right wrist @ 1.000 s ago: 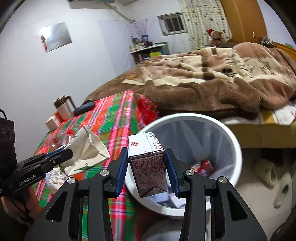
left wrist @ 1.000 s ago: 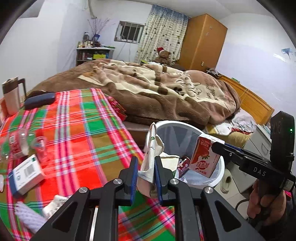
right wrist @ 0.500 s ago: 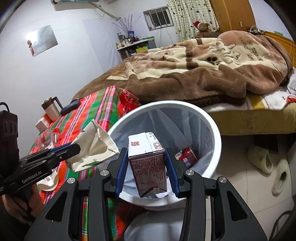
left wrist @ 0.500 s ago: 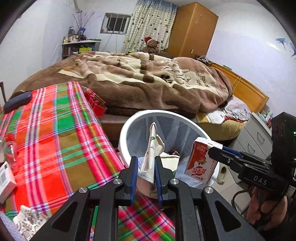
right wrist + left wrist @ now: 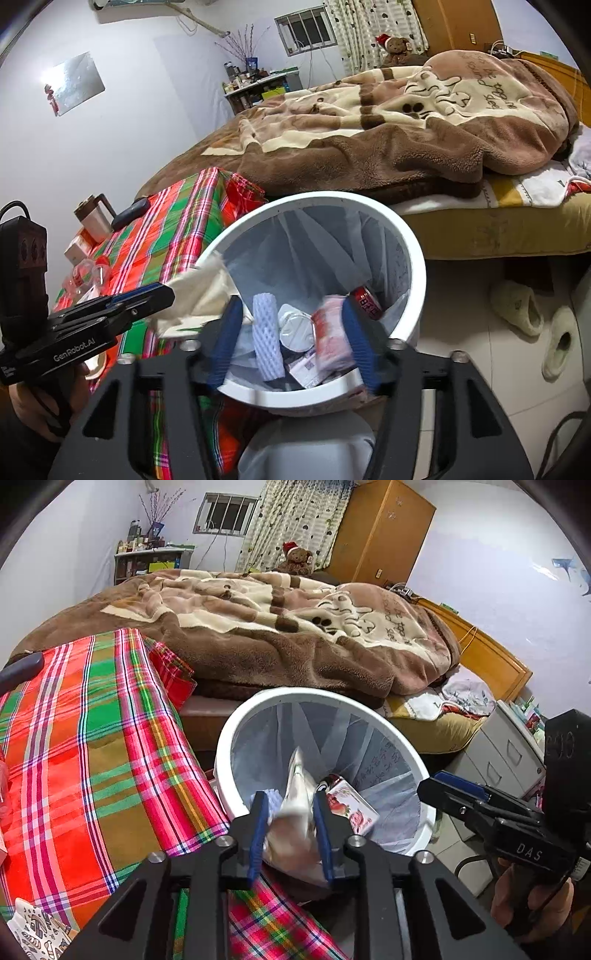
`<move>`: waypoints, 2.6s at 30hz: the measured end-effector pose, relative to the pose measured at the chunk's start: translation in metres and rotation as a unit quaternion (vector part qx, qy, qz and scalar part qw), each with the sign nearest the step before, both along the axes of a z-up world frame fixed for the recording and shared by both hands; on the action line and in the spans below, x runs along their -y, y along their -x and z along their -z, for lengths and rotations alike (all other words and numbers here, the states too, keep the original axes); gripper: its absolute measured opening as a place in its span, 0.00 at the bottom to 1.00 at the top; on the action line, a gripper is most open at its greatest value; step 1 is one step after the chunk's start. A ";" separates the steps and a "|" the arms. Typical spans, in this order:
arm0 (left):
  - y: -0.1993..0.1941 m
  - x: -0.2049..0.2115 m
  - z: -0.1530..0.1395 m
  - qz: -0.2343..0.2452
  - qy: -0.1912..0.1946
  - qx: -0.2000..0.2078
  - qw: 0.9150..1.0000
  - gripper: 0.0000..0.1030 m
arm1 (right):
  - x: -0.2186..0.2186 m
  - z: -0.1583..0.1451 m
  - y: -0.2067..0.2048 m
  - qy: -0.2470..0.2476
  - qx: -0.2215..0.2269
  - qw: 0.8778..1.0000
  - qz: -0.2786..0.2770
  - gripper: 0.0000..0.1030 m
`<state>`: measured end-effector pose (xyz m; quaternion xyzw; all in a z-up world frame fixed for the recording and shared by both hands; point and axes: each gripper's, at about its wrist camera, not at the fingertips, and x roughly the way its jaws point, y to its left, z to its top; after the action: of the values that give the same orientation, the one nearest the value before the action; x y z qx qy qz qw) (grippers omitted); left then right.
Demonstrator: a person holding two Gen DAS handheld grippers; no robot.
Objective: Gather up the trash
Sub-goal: 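Carry the wrapper and carton over the white bin and open both tools, then move both open tools back over the plaid table toward the remaining trash, then grasp the blue-white medicine box with the left tool while the right tool grasps the printed paper cup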
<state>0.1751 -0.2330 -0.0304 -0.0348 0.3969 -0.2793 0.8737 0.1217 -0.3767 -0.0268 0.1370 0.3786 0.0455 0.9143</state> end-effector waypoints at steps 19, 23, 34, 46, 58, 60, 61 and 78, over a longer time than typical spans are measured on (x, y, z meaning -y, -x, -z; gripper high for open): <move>0.030 -0.053 -0.024 -0.044 0.018 0.024 0.999 0.33 | -0.035 -0.016 0.005 -0.005 0.034 0.998 -0.059 0.57; 0.040 -0.071 -0.027 -0.061 0.018 0.032 0.997 0.33 | -0.047 -0.016 0.004 -0.006 0.040 0.996 -0.078 0.60; 0.065 -0.108 -0.033 -0.099 0.009 0.051 0.994 0.33 | -0.078 -0.018 0.010 -0.002 0.029 0.993 -0.119 0.61; 0.091 -0.167 -0.027 -0.170 -0.005 0.054 0.984 0.33 | -0.113 -0.019 0.017 -0.009 0.019 0.985 -0.170 0.61; 0.111 -0.229 -0.020 -0.242 -0.009 0.048 0.969 0.33 | -0.153 -0.021 0.022 -0.002 0.020 0.973 -0.228 0.60; 0.113 -0.236 -0.019 -0.250 -0.008 0.047 0.967 0.33 | -0.160 -0.021 0.022 -0.002 0.018 0.971 -0.238 0.60; 0.114 -0.239 -0.019 -0.253 -0.008 0.047 0.966 0.33 | -0.163 -0.020 0.023 -0.001 0.018 0.970 -0.243 0.59; 0.110 -0.285 -0.012 -0.298 -0.013 0.037 0.954 0.33 | -0.228 0.006 0.012 0.020 -0.023 0.944 -0.330 0.48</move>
<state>0.0649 0.0519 -0.0188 -0.1295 0.3397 -0.0022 0.9316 0.1093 -0.1491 -0.0325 -0.0125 0.4241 0.3339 0.8417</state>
